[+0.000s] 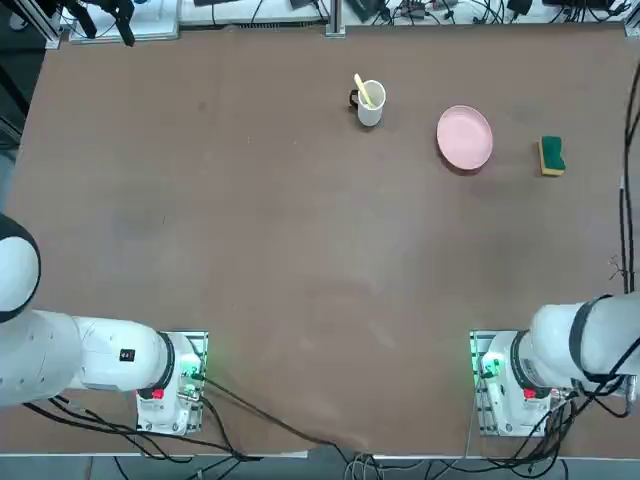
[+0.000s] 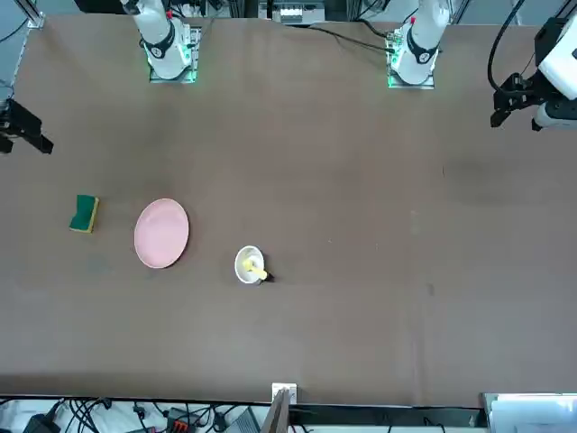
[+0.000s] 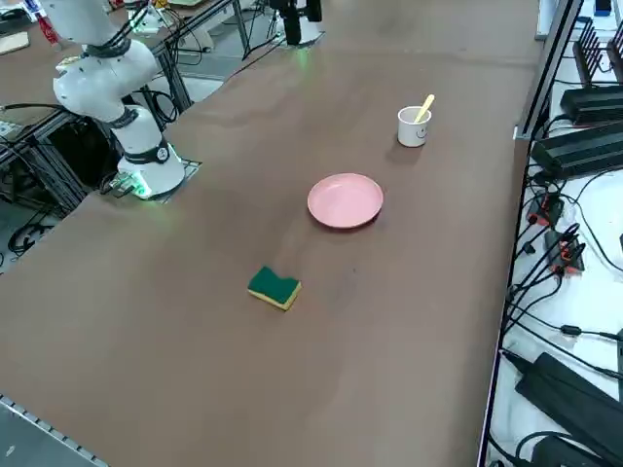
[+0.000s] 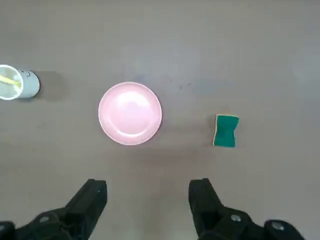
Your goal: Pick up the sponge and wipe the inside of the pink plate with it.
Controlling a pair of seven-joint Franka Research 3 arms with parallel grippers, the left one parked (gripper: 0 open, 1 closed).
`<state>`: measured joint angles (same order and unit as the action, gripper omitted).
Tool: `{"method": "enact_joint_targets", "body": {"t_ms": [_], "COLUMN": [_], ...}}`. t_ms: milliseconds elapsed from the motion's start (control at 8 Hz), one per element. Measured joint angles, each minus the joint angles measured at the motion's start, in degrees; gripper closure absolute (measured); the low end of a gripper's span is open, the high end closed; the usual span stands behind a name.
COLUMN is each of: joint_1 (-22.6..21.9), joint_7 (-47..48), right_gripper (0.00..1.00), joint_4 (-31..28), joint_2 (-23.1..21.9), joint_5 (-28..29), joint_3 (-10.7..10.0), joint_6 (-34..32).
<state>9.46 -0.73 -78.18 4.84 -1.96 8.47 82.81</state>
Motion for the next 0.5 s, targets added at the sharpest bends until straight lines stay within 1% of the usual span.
{"method": "enact_joint_targets", "body": {"t_ms": [125,250,375,500], "joint_1": [-4.46,-8.11,-11.19,-13.16], "joint_7": [0.00,0.00,0.00,0.00], "right_gripper": [0.00,0.00,0.00,0.00], "joint_4": [-2.03,-3.97,-5.19,-5.55], "joint_2": [-1.78,-3.53,-4.83,-5.38], "joint_5": [0.00,-0.01,-0.01,-0.01], "joint_3": [-4.49,-8.19,-11.21,-12.77], "joint_6": [0.00,-0.02,-0.03,-0.03]}}
